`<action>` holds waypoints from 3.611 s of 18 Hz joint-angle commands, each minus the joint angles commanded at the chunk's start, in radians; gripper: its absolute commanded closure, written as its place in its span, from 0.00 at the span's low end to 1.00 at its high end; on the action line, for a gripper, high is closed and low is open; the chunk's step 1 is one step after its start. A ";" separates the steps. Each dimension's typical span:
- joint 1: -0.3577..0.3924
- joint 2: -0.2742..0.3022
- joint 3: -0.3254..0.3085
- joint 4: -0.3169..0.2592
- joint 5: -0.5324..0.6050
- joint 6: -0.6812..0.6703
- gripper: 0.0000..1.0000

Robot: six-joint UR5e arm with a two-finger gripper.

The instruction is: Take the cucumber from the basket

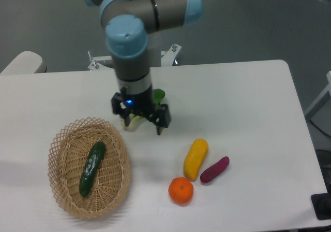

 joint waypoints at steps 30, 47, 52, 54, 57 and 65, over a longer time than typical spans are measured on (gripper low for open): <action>-0.160 -0.249 0.074 0.109 0.003 -0.057 0.82; 0.122 -0.094 0.192 -0.041 0.012 0.366 0.82; 0.279 -0.065 0.190 -0.086 0.012 0.610 0.82; 0.328 -0.065 0.190 -0.087 0.012 0.686 0.82; 0.389 -0.063 0.186 -0.089 0.012 0.786 0.82; 0.455 -0.057 0.178 -0.087 0.006 0.912 0.82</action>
